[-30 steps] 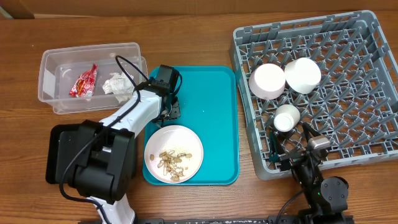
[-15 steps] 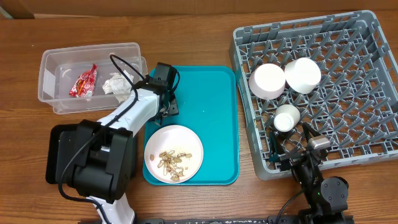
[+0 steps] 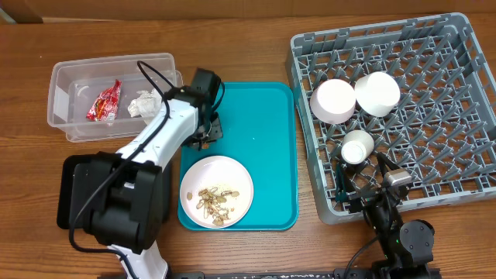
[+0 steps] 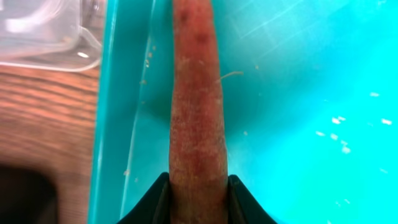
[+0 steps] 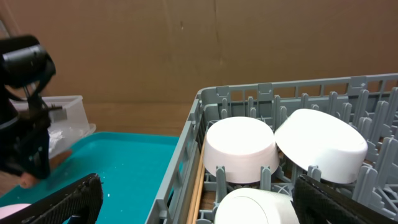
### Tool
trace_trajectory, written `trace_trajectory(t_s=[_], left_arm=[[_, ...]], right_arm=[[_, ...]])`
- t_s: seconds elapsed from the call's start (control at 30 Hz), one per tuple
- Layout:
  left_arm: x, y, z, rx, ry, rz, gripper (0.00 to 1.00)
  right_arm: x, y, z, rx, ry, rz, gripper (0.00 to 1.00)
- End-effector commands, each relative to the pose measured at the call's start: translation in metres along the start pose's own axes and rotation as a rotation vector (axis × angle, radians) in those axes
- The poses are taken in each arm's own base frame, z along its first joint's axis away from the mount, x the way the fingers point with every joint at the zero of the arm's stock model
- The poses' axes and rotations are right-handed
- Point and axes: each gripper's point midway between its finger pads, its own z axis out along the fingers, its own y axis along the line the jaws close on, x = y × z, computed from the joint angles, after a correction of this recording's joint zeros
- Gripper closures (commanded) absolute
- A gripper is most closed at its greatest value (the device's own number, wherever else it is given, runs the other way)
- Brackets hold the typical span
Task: Sort waste into correct bins and load items into the dishwasher
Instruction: 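Carry the carrot with left gripper and release it on the black tray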
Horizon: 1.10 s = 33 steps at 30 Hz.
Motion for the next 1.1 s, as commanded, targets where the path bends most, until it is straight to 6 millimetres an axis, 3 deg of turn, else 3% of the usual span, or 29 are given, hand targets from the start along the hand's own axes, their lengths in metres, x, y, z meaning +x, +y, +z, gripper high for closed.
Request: trace_trajectory(t_s=[0.0,0.27,0.5,0.67,1.07], left_arm=[[-0.019,-0.003,-0.048,0.036,-0.084,-0.010,0.81],[0.017,0.029,-0.109,-0.001,-0.047,-0.108,0.82],[0.057,0.068,-0.130,-0.145,0.032,-0.190,0.85],[0.073,0.086,-0.124,-0.230,0.082,-0.223,0.82],[0.106,0.158,-0.075,-0.335,0.251,-0.534,0.75]], right_arm=[[0.002,-0.001,0.000,0.001,-0.004,0.005,0.00],[0.002,-0.001,0.000,0.001,-0.004,0.005,0.00],[0.002,-0.001,0.000,0.001,-0.004,0.005,0.00],[0.002,-0.001,0.000,0.001,-0.004,0.005,0.00],[0.002,-0.001,0.000,0.001,-0.004,0.005,0.00]])
